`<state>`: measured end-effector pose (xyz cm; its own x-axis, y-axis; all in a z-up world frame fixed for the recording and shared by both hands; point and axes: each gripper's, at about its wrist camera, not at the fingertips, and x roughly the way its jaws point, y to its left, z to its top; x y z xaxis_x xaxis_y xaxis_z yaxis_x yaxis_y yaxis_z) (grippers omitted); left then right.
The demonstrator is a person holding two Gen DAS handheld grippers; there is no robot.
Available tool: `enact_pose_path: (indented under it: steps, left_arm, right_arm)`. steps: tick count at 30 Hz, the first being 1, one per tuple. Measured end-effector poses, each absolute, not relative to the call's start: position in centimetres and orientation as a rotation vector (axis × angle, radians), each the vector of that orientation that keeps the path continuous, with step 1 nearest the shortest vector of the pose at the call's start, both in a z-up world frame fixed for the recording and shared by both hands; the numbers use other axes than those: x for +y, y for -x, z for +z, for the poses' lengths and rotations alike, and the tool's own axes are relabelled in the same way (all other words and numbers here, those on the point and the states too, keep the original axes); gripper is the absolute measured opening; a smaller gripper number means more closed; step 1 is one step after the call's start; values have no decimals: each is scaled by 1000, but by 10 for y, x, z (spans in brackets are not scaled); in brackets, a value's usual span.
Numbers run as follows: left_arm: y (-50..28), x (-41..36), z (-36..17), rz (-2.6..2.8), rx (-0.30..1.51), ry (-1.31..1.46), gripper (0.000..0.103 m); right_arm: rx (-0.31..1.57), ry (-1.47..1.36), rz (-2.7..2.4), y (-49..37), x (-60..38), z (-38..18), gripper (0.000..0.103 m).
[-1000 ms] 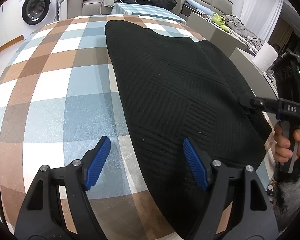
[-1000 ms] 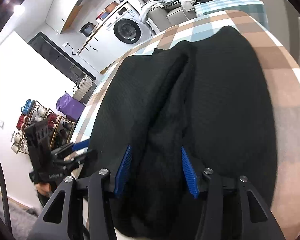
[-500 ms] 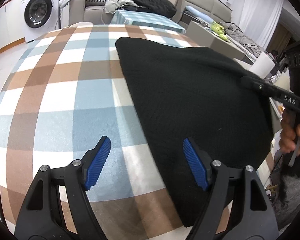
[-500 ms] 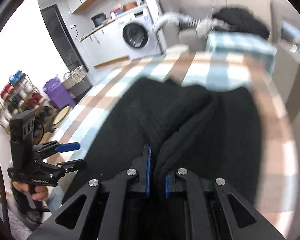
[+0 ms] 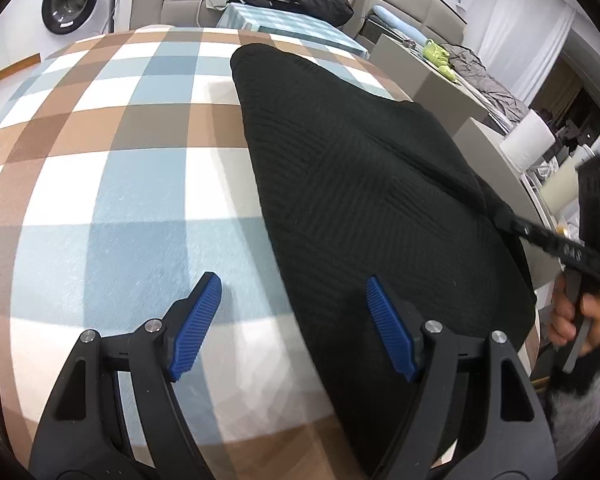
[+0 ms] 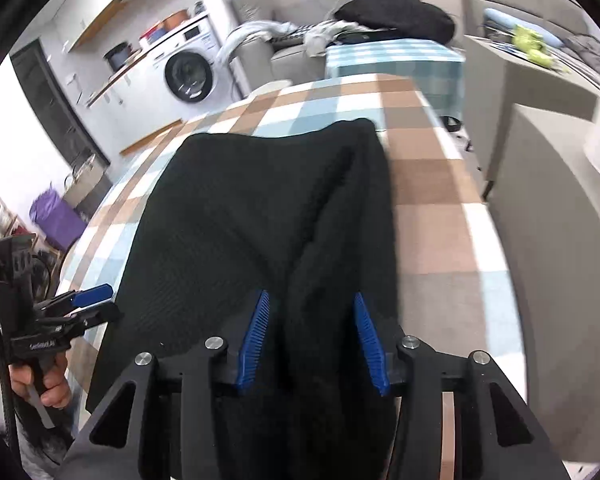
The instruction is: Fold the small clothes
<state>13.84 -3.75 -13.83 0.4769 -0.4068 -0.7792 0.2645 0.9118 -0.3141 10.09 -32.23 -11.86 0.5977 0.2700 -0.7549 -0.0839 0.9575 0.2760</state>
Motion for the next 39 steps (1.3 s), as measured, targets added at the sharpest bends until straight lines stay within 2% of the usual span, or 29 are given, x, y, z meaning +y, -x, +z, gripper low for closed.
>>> enact_pose_path:
  steps: [1, 3, 5, 6, 7, 10, 15, 26, 28, 39]
  left_arm:
    - [-142, -40, -138, -407, 985, 159, 71]
    - [-150, -46, -139, -406, 979, 157, 58]
    - [-160, -52, -141, -384, 967, 141, 34]
    - [-164, -54, -141, -368, 962, 138, 28]
    - [-167, -54, -142, -346, 959, 150, 23]
    - [-173, -52, -142, -328, 950, 158, 16]
    - [-171, -37, -140, -280, 922, 124, 14]
    - [-166, 59, -139, -147, 914, 160, 14]
    - [-167, 69, -138, -157, 927, 159, 15]
    - [-159, 75, -131, -157, 916, 162, 15]
  right_arm:
    - [909, -237, 205, -101, -327, -119, 46]
    - [914, -265, 188, -104, -338, -126, 46]
    - [920, -294, 188, -105, -345, -133, 45]
    - [922, -311, 192, -111, -348, -139, 42]
    - [926, -324, 201, -113, -349, -142, 33]
    - [919, -382, 229, -114, -347, -147, 15]
    - [929, -379, 243, -119, -325, -148, 15]
    - [978, -367, 463, -135, -236, -148, 15]
    - [990, -359, 485, -135, -228, -148, 18]
    - [1012, -356, 393, -130, -254, -141, 19]
